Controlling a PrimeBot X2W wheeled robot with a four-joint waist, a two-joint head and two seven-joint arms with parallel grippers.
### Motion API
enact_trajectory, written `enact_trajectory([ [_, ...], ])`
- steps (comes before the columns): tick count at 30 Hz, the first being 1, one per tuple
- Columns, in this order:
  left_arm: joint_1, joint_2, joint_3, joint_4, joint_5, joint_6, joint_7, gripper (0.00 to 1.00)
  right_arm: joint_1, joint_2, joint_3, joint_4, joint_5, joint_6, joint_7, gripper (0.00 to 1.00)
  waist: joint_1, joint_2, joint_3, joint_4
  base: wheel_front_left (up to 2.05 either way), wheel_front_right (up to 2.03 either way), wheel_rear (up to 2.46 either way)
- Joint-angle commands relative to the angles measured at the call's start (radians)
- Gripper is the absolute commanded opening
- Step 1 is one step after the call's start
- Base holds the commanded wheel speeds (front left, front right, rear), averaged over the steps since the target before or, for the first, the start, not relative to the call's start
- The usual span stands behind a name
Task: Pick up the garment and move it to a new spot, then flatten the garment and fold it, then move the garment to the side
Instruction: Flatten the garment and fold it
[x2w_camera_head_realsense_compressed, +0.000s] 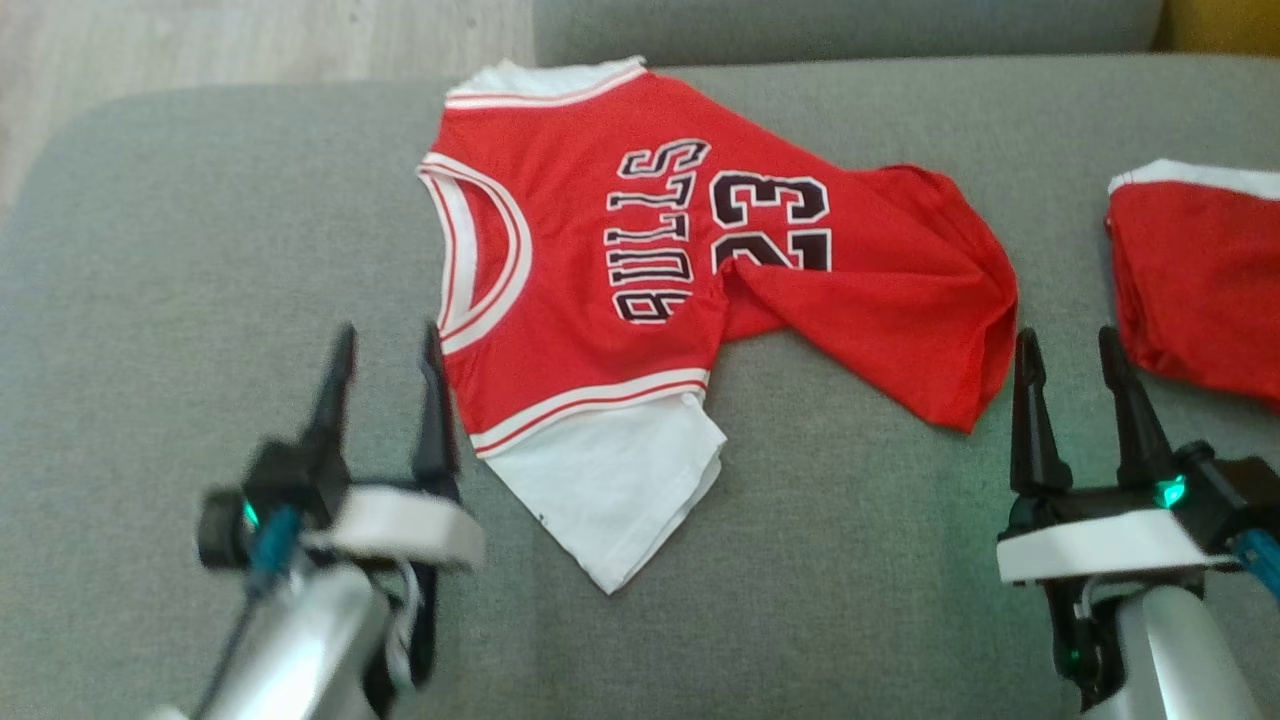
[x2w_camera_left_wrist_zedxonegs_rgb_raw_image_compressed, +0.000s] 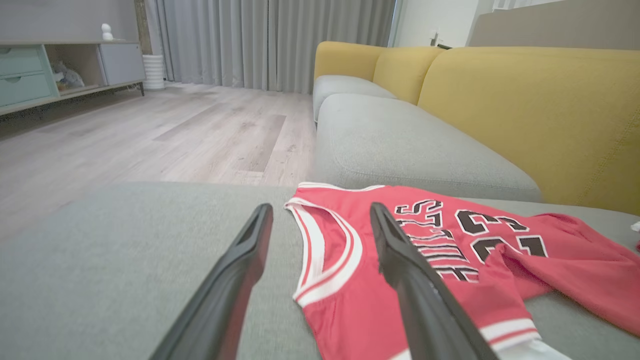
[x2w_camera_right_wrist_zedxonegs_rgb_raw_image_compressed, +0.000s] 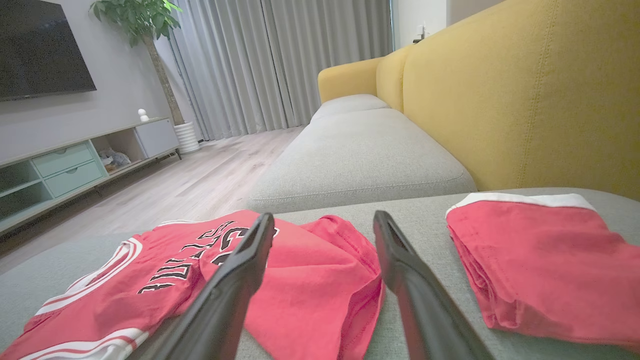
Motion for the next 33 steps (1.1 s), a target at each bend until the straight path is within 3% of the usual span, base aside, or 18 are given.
enact_trajectory([
  [1,0.020,-0.010,0.059,-0.052,0.024,0.007,-0.008,1.00,0.005,-0.004,0.022,-0.023,-0.003,-0.001,-0.011,1.00,0.0002,-0.0001,-0.033,0.020,0.00,0.00,0.00],
  [7,0.126,-0.078,0.075,-0.051,0.064,-0.021,-0.008,1.00,0.024,-0.004,0.031,-0.013,0.001,-0.001,-0.011,1.00,0.0002,-0.0001,-0.060,0.020,0.00,0.00,0.00],
  [13,0.126,-0.107,0.057,0.004,0.085,-0.061,-0.003,1.00,0.025,-0.004,0.041,-0.014,0.000,-0.001,-0.011,1.00,0.0002,-0.0001,-0.067,0.010,0.00,0.00,0.00],
  [22,0.170,-0.123,-0.040,0.072,0.023,-0.112,0.225,1.00,0.030,-0.004,0.045,-0.003,0.010,-0.001,-0.011,1.00,0.0002,-0.0001,-0.072,-0.017,0.00,0.00,0.00],
  [28,0.179,-0.088,-0.075,0.078,0.007,-0.095,0.389,1.00,0.028,-0.004,0.056,-0.002,0.026,-0.001,-0.011,1.00,0.0002,-0.0001,-0.067,-0.038,0.00,0.00,0.00],
  [33,0.182,-0.069,-0.070,0.048,-0.009,-0.080,0.440,1.00,0.027,-0.004,0.059,-0.003,0.035,-0.001,-0.011,1.00,0.0002,-0.0001,-0.059,-0.057,0.00,0.00,0.00],
])
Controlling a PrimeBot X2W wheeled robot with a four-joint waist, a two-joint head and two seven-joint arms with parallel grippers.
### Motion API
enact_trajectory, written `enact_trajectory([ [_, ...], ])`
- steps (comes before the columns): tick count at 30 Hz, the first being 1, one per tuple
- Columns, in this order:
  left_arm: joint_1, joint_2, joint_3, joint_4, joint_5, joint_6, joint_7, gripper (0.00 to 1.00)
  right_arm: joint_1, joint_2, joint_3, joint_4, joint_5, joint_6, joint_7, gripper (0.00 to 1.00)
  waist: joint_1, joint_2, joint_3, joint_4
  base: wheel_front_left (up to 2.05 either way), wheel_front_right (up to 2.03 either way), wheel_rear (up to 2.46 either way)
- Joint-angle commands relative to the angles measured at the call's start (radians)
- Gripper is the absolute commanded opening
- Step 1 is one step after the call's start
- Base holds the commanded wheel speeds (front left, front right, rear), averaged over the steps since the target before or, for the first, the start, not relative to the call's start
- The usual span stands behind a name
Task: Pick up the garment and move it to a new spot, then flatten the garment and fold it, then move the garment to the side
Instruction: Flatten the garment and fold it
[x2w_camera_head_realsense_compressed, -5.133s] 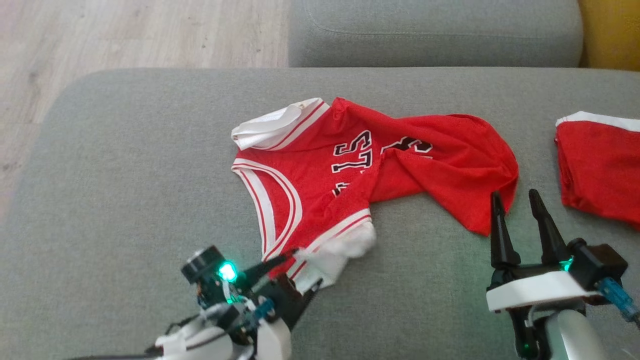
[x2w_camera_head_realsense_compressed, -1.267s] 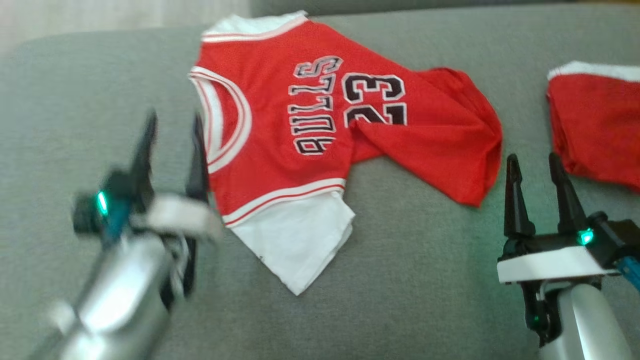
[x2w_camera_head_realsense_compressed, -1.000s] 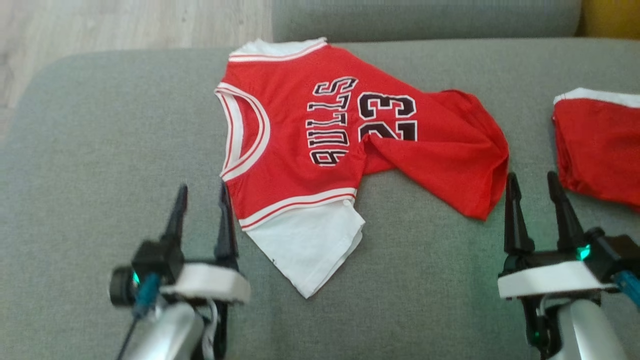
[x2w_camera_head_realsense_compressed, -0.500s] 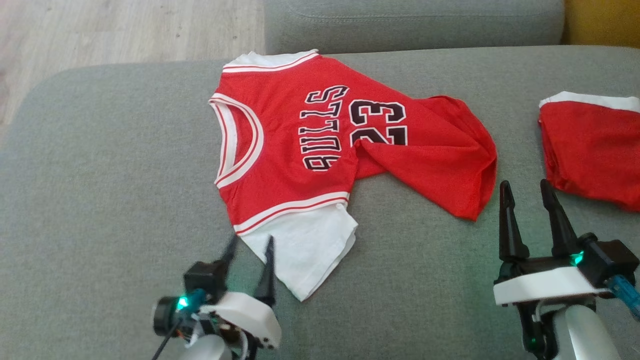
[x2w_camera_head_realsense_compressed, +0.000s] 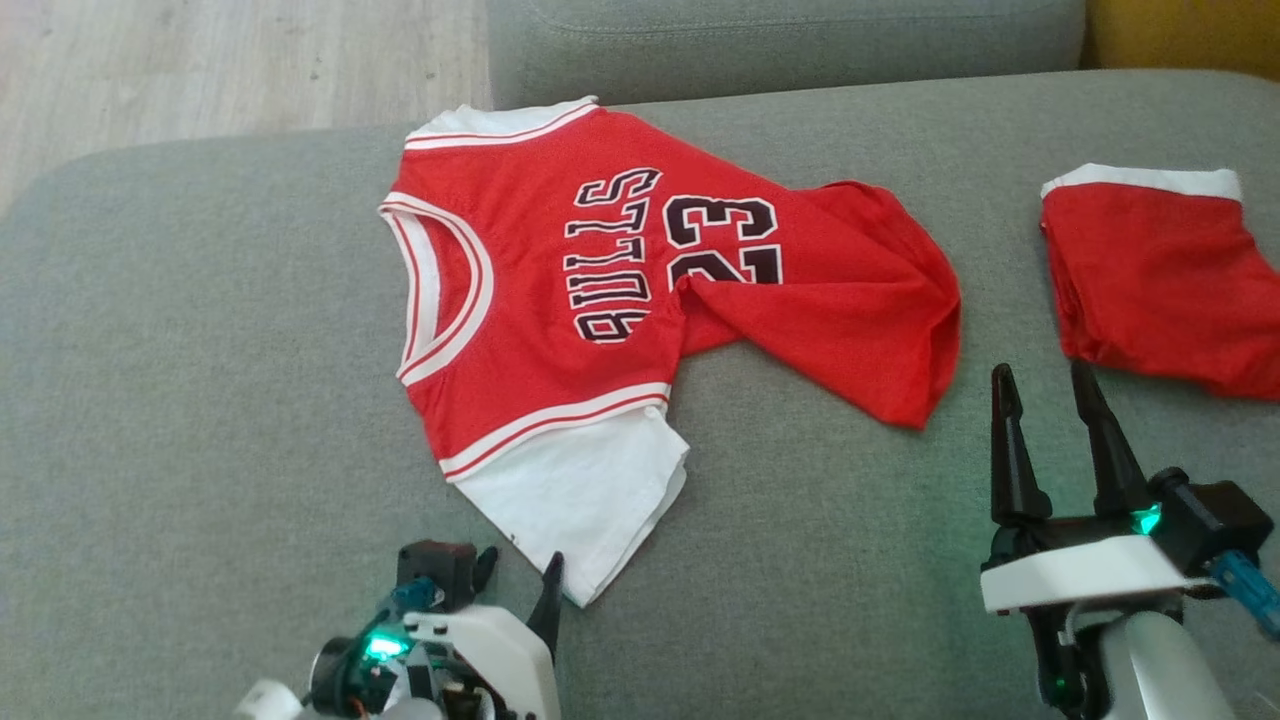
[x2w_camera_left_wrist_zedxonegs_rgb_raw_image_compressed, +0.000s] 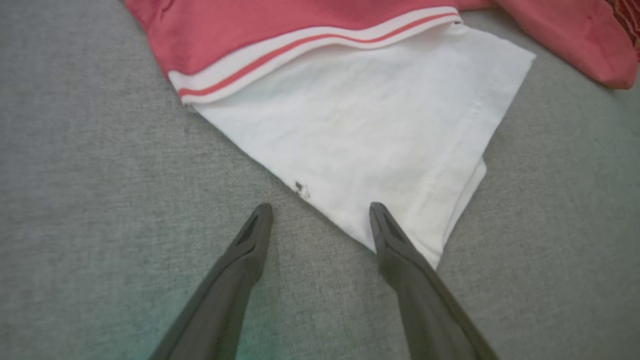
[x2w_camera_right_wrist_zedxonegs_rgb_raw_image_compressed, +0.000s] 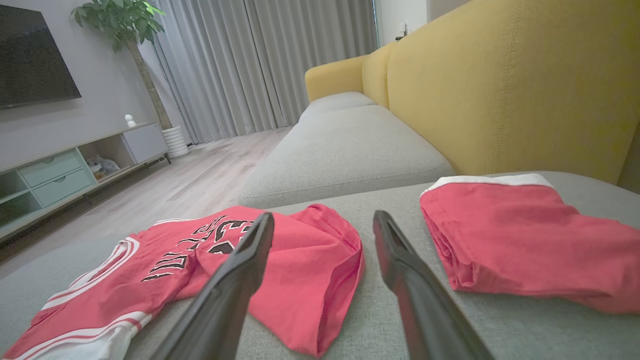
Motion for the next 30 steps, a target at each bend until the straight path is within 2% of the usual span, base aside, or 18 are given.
enact_trajectory([
  [1,-0.019,0.017,0.031,-0.021,-0.014,0.004,0.016,1.00,-0.017,-0.005,0.025,-0.030,0.007,-0.001,-0.011,1.00,0.0000,-0.0001,0.004,-0.005,0.00,0.00,0.00],
  [15,-0.009,0.000,-0.021,-0.075,-0.043,-0.039,0.079,1.00,-0.027,-0.005,0.033,-0.024,0.005,-0.001,-0.011,1.00,0.0000,-0.0001,0.008,-0.040,0.00,0.00,0.00],
  [20,-0.009,0.002,-0.033,-0.069,-0.044,-0.043,0.092,1.00,-0.027,-0.005,0.034,-0.024,0.007,-0.001,-0.011,1.00,0.0000,-0.0001,0.007,-0.049,0.00,0.00,0.00],
  [22,-0.011,0.003,-0.037,-0.064,-0.045,-0.046,0.099,0.18,-0.026,-0.005,0.034,-0.024,0.008,-0.001,-0.011,1.00,0.0000,-0.0001,0.007,-0.051,0.00,0.00,0.00],
  [23,-0.014,0.004,-0.039,-0.062,-0.047,-0.049,0.101,0.00,-0.026,-0.005,0.034,-0.024,0.009,-0.001,-0.011,1.00,0.0000,-0.0001,0.007,-0.053,0.00,0.00,0.00],
  [30,-0.031,0.001,0.010,-0.081,-0.052,-0.036,0.023,0.00,-0.026,-0.005,0.025,-0.022,0.010,-0.001,-0.011,1.00,0.0000,-0.0001,0.006,-0.047,0.00,0.00,0.00],
])
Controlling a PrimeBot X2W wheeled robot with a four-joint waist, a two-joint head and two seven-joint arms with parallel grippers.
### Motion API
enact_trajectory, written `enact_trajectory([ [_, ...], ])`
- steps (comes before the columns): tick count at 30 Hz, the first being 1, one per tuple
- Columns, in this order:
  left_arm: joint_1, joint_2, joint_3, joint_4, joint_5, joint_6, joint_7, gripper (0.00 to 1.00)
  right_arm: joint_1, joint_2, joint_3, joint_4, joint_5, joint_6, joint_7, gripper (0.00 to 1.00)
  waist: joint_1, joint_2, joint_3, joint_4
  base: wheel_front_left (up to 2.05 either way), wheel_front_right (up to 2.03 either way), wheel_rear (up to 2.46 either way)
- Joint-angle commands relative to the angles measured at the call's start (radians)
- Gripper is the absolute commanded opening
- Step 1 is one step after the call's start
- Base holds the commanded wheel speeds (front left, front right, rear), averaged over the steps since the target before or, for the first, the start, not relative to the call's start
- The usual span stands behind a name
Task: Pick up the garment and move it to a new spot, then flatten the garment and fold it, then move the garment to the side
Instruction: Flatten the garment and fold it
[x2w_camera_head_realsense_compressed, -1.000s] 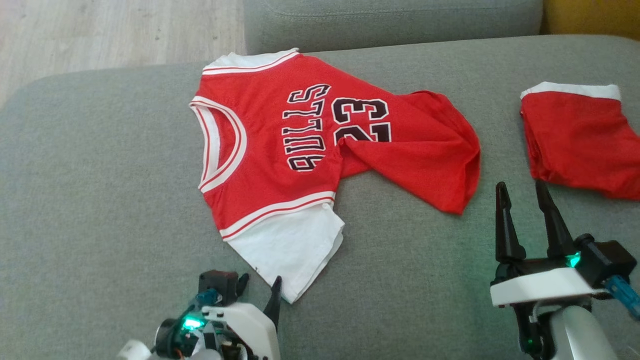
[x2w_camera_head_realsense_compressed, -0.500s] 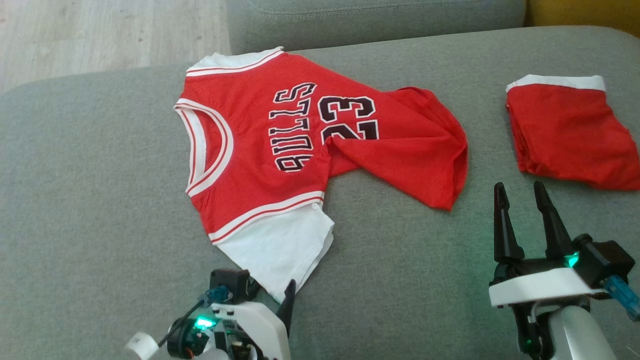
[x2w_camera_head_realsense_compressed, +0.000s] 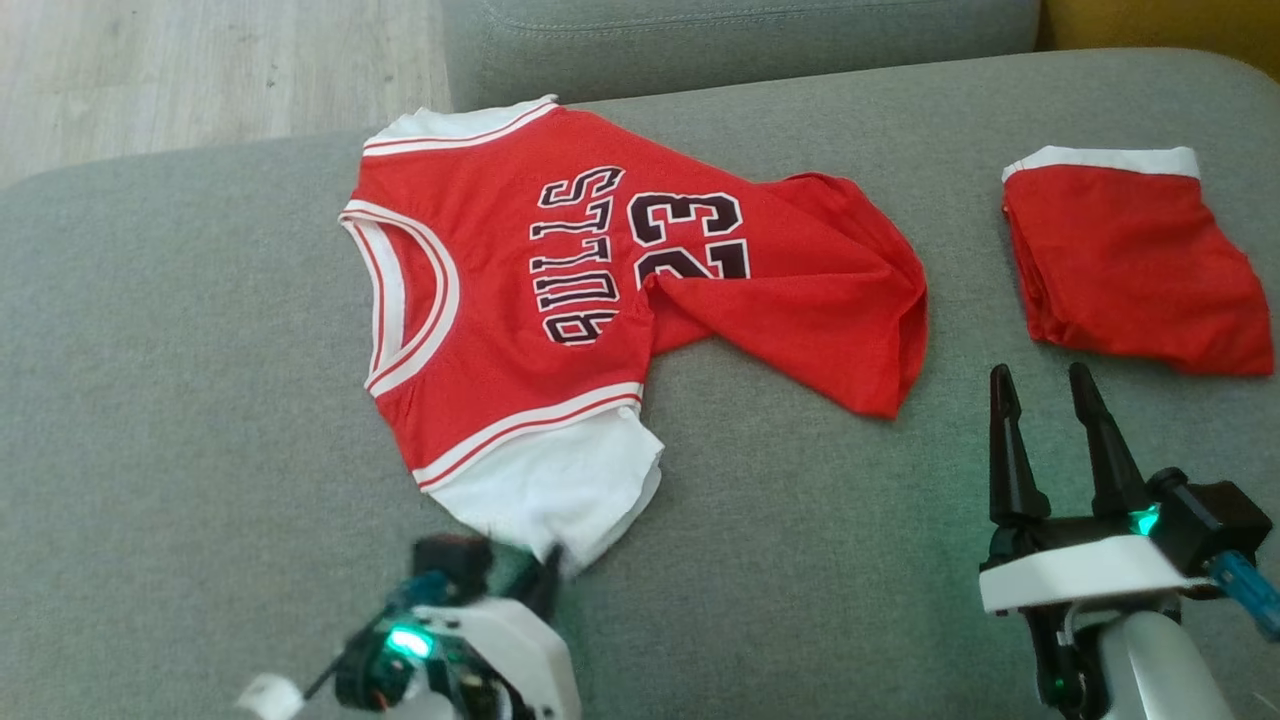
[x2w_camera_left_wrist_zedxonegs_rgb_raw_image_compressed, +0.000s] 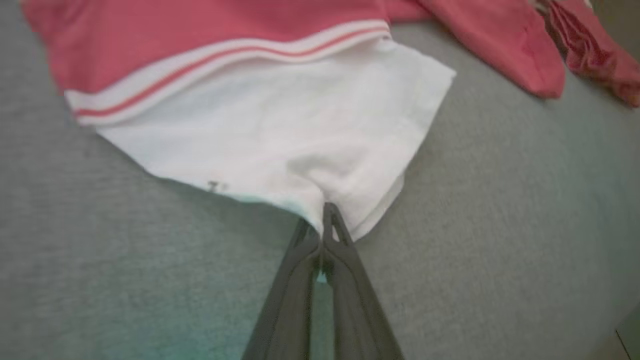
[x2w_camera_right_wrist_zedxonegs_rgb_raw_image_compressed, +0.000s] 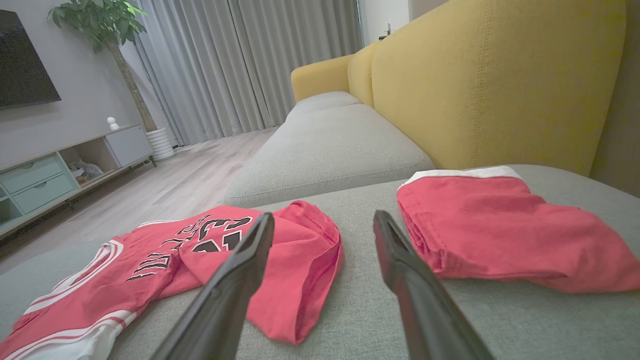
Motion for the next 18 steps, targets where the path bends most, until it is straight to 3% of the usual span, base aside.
enact_trajectory([
  [1,-0.037,0.002,0.059,-0.034,-0.002,0.014,-0.045,0.00,-0.024,-0.005,0.022,-0.025,0.002,-0.001,-0.011,1.00,0.0000,-0.0001,-0.001,0.003,0.00,0.00,0.00],
  [11,-0.089,0.031,0.228,-0.082,0.033,0.076,-0.325,0.00,-0.033,-0.005,0.034,0.028,-0.005,-0.001,-0.011,1.00,0.0000,-0.0001,-0.005,0.027,0.00,0.00,0.00],
  [18,-0.099,0.035,0.281,-0.087,0.045,0.095,-0.422,0.00,-0.073,-0.005,0.081,0.136,-0.029,-0.001,0.037,1.00,0.0000,-0.0001,0.007,0.053,0.00,0.00,0.00],
])
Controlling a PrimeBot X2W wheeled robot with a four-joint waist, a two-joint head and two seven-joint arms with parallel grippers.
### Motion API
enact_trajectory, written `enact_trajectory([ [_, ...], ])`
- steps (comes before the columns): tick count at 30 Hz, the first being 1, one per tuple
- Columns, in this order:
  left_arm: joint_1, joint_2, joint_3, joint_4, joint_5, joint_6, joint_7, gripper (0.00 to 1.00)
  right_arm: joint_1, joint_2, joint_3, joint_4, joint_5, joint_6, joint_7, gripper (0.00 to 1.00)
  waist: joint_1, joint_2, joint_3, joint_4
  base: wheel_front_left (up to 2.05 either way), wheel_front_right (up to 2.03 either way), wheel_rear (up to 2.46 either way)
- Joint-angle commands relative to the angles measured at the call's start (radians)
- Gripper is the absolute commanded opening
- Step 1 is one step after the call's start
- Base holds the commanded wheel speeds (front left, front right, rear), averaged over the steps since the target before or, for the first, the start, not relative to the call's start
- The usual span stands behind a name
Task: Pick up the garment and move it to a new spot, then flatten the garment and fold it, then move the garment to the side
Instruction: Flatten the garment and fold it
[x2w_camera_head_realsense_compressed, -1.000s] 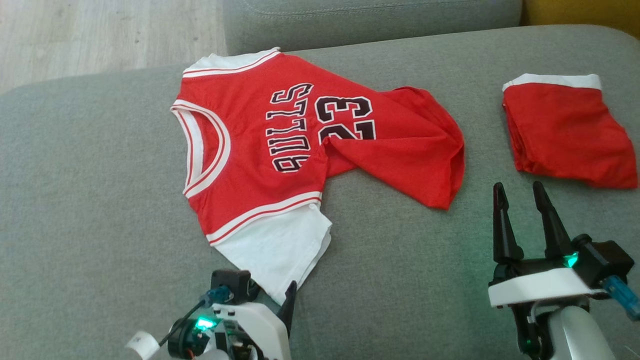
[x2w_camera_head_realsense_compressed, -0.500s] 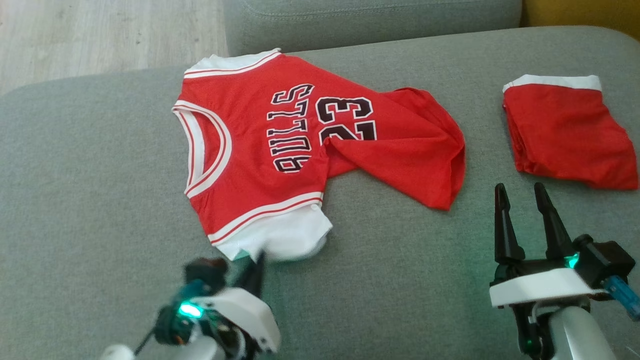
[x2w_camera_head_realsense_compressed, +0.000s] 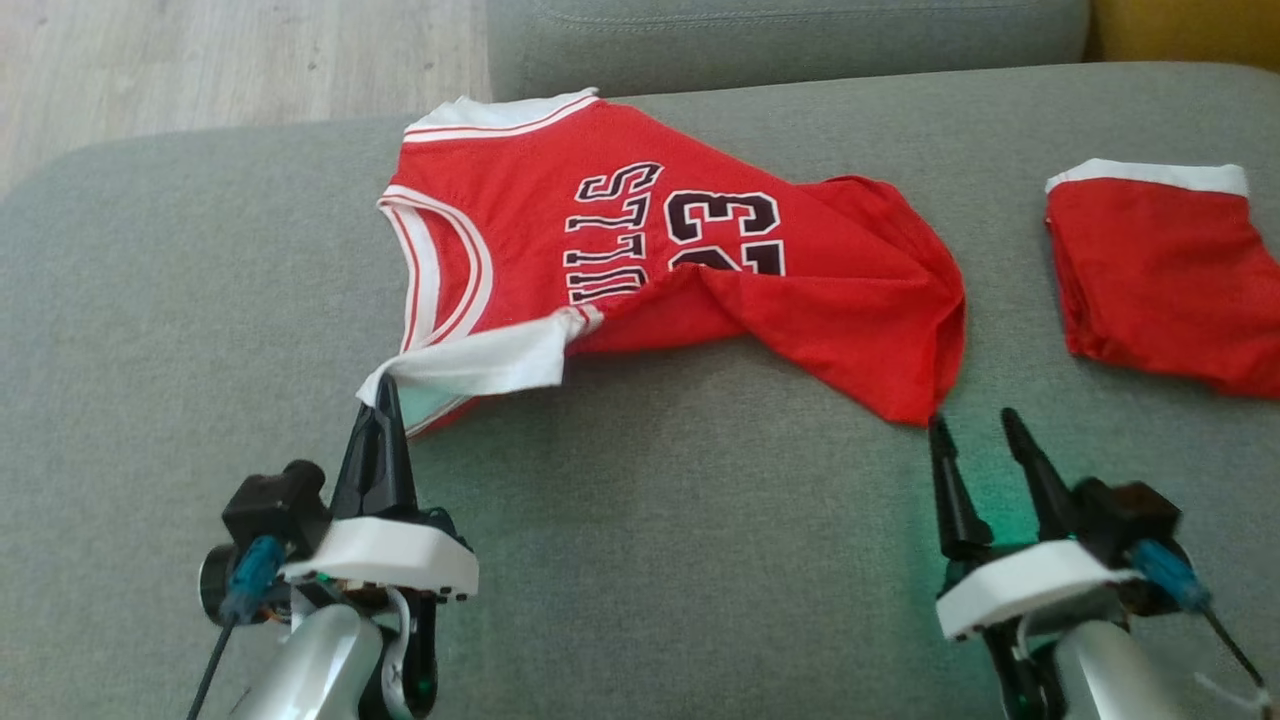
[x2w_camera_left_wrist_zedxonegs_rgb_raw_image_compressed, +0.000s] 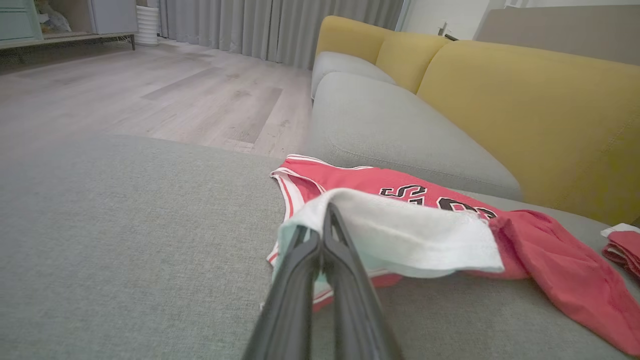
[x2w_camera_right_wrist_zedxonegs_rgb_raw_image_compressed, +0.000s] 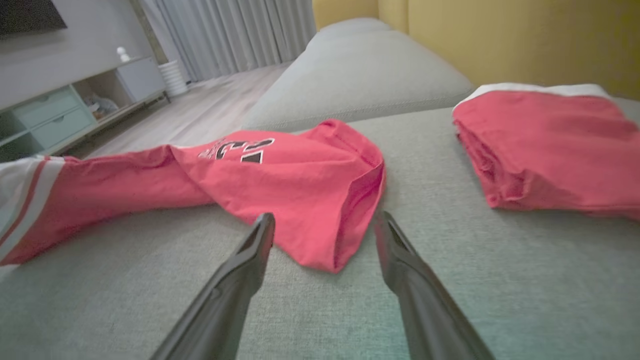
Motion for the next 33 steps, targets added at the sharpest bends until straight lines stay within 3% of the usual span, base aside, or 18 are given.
enact_trajectory([
  [1,-0.044,0.018,0.042,-0.031,0.013,-0.002,-0.015,0.00,-0.055,-0.005,0.030,-0.005,-0.014,-0.001,0.018,1.00,0.0000,0.0000,0.006,0.007,0.00,0.00,0.00],
  [11,-0.058,0.008,0.030,-0.011,0.020,-0.013,-0.030,0.00,-0.184,-0.005,0.042,0.189,-0.037,-0.001,0.135,1.00,0.0000,0.0000,0.034,0.036,0.00,0.00,0.00],
  [22,-0.074,0.010,0.025,0.004,0.017,-0.020,-0.031,0.00,-0.255,-0.005,0.078,0.312,-0.047,-0.001,0.161,1.00,0.0000,0.0000,0.050,0.047,0.00,0.00,0.00],
  [23,-0.075,0.011,0.025,0.006,0.016,-0.020,-0.030,0.00,-0.259,-0.005,0.081,0.318,-0.046,-0.001,0.160,0.85,0.0000,0.0000,0.051,0.046,0.00,0.00,0.00],
  [24,-0.076,0.012,0.026,0.007,0.016,-0.020,-0.030,0.00,-0.263,-0.005,0.083,0.323,-0.045,-0.001,0.159,0.35,0.0000,0.0000,0.052,0.044,0.00,0.00,0.00],
  [25,-0.076,0.014,0.026,0.008,0.015,-0.020,-0.029,0.00,-0.267,-0.005,0.084,0.328,-0.044,-0.001,0.157,0.00,0.0000,0.0000,0.052,0.043,0.00,0.00,0.00],
  [33,-0.088,0.055,0.040,0.015,0.017,-0.022,-0.021,0.00,-0.291,-0.005,0.060,0.290,-0.077,-0.001,0.109,0.00,0.0000,0.0000,0.029,0.024,0.00,0.00,0.00],
])
